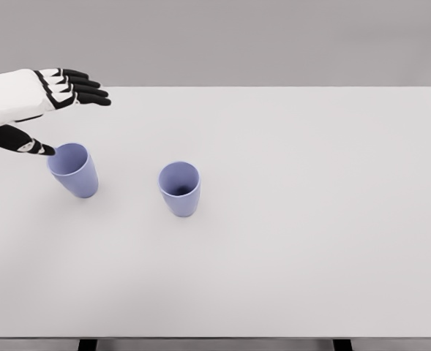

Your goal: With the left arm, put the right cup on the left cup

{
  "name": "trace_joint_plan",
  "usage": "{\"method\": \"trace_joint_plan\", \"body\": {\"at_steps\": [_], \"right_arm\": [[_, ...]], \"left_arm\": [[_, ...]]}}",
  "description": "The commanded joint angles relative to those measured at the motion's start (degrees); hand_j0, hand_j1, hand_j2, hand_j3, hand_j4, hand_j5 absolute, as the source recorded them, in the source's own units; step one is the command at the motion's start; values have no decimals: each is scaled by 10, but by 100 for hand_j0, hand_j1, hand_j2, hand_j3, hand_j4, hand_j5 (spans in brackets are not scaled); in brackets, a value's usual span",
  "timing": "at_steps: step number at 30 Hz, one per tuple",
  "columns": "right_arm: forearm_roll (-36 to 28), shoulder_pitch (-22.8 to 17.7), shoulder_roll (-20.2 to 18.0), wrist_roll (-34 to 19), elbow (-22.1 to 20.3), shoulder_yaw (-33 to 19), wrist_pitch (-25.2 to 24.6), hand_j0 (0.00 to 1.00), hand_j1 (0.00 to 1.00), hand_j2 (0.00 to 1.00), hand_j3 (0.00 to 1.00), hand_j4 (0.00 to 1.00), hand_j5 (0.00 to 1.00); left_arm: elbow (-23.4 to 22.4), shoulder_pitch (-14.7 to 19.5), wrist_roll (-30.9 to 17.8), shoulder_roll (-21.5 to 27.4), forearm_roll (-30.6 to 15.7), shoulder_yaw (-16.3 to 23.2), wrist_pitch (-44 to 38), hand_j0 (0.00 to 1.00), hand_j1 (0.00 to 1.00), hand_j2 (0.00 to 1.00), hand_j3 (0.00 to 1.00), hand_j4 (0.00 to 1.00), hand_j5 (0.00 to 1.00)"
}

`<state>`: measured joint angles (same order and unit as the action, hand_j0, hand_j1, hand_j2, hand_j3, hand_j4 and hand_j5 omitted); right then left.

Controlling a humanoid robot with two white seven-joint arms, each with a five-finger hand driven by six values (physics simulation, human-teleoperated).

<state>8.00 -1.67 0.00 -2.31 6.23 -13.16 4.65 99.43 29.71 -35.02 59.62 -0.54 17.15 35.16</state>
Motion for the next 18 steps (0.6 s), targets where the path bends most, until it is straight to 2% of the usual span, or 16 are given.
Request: {"method": "trace_joint_plan", "body": {"at_steps": [1, 7, 8, 9, 11, 12, 13, 14, 15, 16, 17, 18], "right_arm": [[0, 0, 0, 0, 0, 5, -1, 100, 100, 100, 100, 100, 100], [0, 0, 0, -1, 0, -2, 0, 100, 100, 100, 100, 100, 100], [0, 0, 0, -1, 0, -3, 0, 100, 100, 100, 100, 100, 100], [0, 0, 0, -1, 0, -3, 0, 100, 100, 100, 100, 100, 100], [0, 0, 0, -1, 0, -2, 0, 100, 100, 100, 100, 100, 100], [0, 0, 0, -1, 0, -3, 0, 100, 100, 100, 100, 100, 100], [0, 0, 0, -1, 0, -3, 0, 100, 100, 100, 100, 100, 100], [0, 0, 0, -1, 0, -3, 0, 100, 100, 100, 100, 100, 100], [0, 0, 0, -1, 0, -3, 0, 100, 100, 100, 100, 100, 100], [0, 0, 0, -1, 0, -3, 0, 100, 100, 100, 100, 100, 100], [0, 0, 0, -1, 0, -3, 0, 100, 100, 100, 100, 100, 100], [0, 0, 0, -1, 0, -3, 0, 100, 100, 100, 100, 100, 100]], "left_arm": [[1, 0, 0, 5, -6, 0, -2, 100, 100, 100, 100, 100, 100], [1, 10, 0, 2, -5, 1, -2, 100, 100, 100, 100, 100, 100], [1, 22, 0, -6, -4, 1, -2, 100, 100, 100, 100, 100, 100], [1, 48, 0, -35, 20, 2, -2, 100, 100, 100, 100, 100, 100], [0, 73, 0, -35, 97, 16, -2, 100, 100, 100, 100, 100, 100], [-10, 113, 0, -35, 89, 50, -2, 100, 100, 100, 100, 100, 100], [-13, 162, 0, -28, 78, 134, -2, 100, 100, 100, 100, 100, 100], [-66, 199, 0, -34, 79, 228, -2, 100, 100, 100, 100, 100, 100], [-79, 245, 0, -54, 73, 278, -2, 100, 100, 100, 100, 100, 100], [-72, 255, 0, -73, 62, 293, -2, 100, 100, 100, 100, 100, 100], [-58, 264, 0, -73, 66, 293, -2, 100, 100, 100, 100, 100, 100], [-21, 277, 0, -64, 70, 294, -2, 100, 100, 100, 100, 100, 100]]}}
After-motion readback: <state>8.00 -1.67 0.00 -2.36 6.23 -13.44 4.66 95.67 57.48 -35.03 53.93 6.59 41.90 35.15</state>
